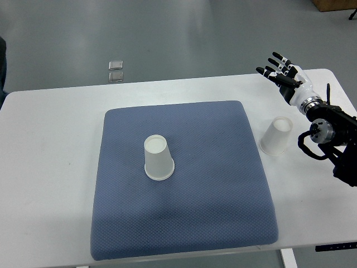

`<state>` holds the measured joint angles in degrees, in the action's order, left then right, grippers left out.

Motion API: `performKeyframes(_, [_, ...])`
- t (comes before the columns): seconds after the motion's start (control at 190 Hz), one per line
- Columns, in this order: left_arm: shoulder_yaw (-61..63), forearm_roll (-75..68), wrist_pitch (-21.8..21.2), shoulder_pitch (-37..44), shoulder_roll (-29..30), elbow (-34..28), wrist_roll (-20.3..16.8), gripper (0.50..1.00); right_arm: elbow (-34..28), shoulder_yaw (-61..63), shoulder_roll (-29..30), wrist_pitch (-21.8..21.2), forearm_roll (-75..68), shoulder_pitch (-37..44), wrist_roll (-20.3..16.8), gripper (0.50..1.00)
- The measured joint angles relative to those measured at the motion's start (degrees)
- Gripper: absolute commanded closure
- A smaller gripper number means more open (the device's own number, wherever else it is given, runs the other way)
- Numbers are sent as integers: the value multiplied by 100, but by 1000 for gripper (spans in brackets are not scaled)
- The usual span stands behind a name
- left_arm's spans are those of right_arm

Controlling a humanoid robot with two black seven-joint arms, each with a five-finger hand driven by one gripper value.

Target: Stack paper cups

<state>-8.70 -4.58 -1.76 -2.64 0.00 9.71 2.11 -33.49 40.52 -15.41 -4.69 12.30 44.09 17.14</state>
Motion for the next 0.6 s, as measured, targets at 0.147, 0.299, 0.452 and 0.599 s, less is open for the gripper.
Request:
performKeyframes(0.147, [-40, 3, -6, 7, 0, 13, -4, 500, 0, 0, -8, -5, 0, -2, 0, 583])
performKeyframes(0.299, [-34, 12, -5, 46, 0, 9, -8, 500, 0, 10, -28, -17, -5, -9, 0, 583])
performKeyframes(0.452, [-10, 12, -11, 48, 0, -71, -7, 500, 0, 20, -34, -131, -8, -14, 3, 581])
performKeyframes(0.599, [-9, 12, -16, 45, 0, -69, -2, 500, 7, 25, -76, -235, -9, -15, 16, 581])
